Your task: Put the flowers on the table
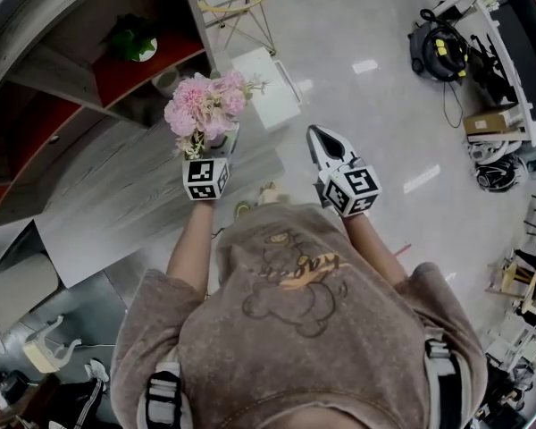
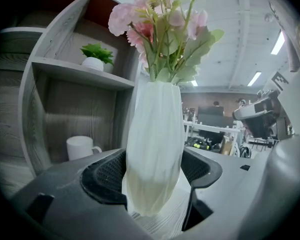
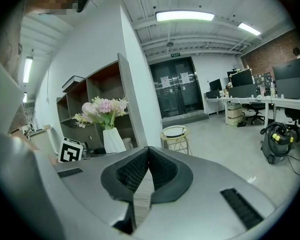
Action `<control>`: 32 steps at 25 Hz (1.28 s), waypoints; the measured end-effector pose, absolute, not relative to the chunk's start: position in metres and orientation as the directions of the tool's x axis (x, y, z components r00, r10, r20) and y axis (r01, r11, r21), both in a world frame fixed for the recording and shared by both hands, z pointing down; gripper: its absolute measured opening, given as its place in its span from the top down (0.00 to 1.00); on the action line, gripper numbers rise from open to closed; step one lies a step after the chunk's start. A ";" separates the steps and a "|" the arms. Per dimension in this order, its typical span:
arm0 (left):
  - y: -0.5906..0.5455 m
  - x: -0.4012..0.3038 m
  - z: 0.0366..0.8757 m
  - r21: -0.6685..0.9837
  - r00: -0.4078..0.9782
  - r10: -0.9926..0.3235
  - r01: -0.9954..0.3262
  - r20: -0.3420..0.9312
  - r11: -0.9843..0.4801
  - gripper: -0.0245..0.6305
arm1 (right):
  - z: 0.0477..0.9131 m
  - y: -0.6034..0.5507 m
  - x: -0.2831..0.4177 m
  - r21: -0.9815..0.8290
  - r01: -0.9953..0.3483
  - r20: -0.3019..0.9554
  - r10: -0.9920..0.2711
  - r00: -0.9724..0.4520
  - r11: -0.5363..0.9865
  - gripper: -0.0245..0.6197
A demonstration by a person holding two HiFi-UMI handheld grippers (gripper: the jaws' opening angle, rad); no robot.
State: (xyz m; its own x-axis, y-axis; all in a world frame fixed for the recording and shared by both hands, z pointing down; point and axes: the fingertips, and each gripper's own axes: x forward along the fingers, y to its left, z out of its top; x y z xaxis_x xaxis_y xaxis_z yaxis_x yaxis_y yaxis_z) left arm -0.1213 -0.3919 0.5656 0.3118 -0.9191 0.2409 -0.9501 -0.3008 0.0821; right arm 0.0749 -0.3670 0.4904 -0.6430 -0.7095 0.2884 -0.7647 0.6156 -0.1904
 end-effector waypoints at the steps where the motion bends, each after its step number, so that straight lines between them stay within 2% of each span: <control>1: -0.393 -0.122 0.568 0.083 0.311 -0.918 -0.950 0.245 -0.300 0.42 | 0.491 -0.367 0.075 -0.190 -0.765 0.291 -0.709 -0.642 0.615 0.96; 32: -0.386 -0.121 0.590 0.079 0.325 -0.903 -0.946 0.280 -0.316 0.42 | 0.504 -0.364 0.068 -0.203 -0.768 0.321 -0.700 -0.638 0.607 0.96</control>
